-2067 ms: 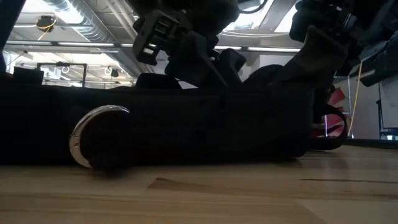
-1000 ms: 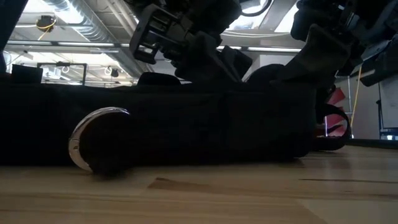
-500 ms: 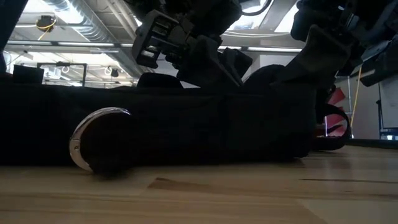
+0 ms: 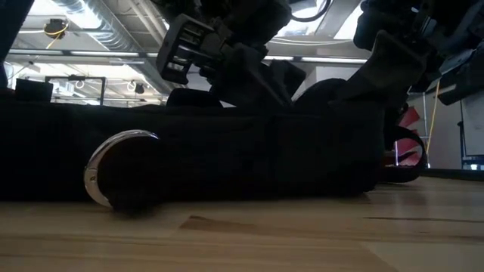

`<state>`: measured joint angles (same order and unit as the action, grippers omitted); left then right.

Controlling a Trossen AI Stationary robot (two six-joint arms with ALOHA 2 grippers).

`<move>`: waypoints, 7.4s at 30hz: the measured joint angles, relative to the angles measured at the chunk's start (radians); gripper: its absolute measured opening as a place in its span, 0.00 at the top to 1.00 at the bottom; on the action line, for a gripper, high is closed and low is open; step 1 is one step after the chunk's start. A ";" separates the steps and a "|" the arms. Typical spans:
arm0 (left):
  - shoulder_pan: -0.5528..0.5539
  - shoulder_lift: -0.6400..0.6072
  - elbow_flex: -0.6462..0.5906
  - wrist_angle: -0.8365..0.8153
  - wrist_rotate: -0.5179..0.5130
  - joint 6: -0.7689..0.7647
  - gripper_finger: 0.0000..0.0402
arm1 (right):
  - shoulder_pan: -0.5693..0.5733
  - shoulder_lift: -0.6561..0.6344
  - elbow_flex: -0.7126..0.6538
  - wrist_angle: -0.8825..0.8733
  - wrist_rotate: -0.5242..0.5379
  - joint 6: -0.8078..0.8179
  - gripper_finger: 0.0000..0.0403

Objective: Unpack backpack
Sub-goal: Open the black backpack

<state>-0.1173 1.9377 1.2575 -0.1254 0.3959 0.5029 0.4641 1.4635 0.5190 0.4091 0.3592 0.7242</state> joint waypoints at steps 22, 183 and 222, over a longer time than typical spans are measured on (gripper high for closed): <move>0.046 -0.007 0.000 -0.066 0.033 0.093 0.82 | 0.000 0.000 0.000 0.000 0.000 0.000 0.98; -0.183 0.018 0.050 0.004 -0.728 0.297 1.00 | 0.000 -0.181 0.000 -0.370 0.153 0.092 0.97; -0.218 -0.012 0.051 -0.020 -0.805 0.256 1.00 | 0.001 -0.241 0.001 -0.532 0.218 0.118 1.00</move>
<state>-0.3355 1.9259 1.3090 -0.1457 -0.4093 0.7587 0.4648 1.2223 0.5201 -0.1229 0.5770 0.8427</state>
